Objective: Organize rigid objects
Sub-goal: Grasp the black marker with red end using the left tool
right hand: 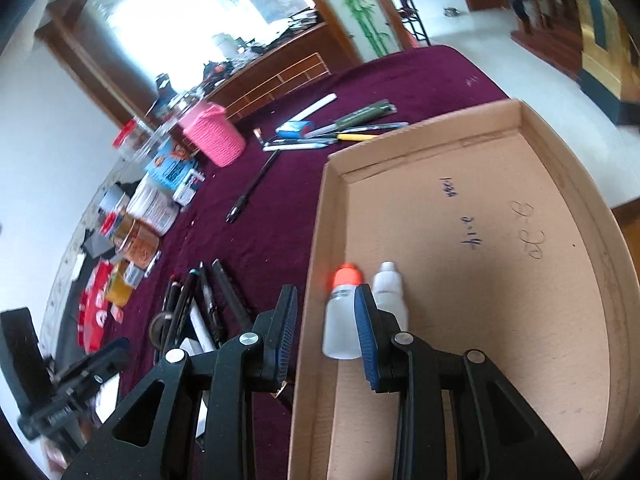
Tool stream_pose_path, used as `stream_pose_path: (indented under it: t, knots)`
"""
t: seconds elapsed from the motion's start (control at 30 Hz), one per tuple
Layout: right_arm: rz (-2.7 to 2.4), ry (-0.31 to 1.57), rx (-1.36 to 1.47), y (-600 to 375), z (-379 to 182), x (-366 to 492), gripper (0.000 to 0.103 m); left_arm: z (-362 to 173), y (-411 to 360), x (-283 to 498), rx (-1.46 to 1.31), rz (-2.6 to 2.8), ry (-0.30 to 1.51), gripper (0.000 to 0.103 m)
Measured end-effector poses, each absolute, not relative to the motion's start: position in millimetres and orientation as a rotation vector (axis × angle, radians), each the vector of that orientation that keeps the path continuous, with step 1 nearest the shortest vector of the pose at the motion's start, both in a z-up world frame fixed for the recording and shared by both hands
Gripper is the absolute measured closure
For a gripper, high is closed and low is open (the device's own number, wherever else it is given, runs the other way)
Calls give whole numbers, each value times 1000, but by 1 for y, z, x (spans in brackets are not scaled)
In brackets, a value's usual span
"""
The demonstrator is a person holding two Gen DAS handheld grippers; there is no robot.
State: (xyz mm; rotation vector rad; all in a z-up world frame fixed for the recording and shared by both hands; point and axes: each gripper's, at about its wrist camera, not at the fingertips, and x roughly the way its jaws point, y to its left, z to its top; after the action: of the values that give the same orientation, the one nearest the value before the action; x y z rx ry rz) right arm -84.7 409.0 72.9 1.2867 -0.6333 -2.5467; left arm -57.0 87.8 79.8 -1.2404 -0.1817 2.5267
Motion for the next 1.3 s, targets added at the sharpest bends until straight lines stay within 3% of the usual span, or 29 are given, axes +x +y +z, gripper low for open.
stream_pose_path:
  t: [0.47,0.9,0.97,1.13,1.3]
  knots:
    - [-2558,-602,1307,403,66,-85,77,38,16,-81,-1468,2581,-344,49]
    - [-2555,-609,1311,402,66,-83,77,15,15,-108,-1598,2648,-141,50]
    - [-2553,-607,1312,401,66,-84,77,12,18,-122,-1616,2660,-102,53]
    - [-2550,-600,1300,400,67,-83,77,6,20,-141,-1598,2763,-5,81]
    - [-2529,-538,1287,390,69,-83,77,7,10,-130,-1569,2765,-21,89]
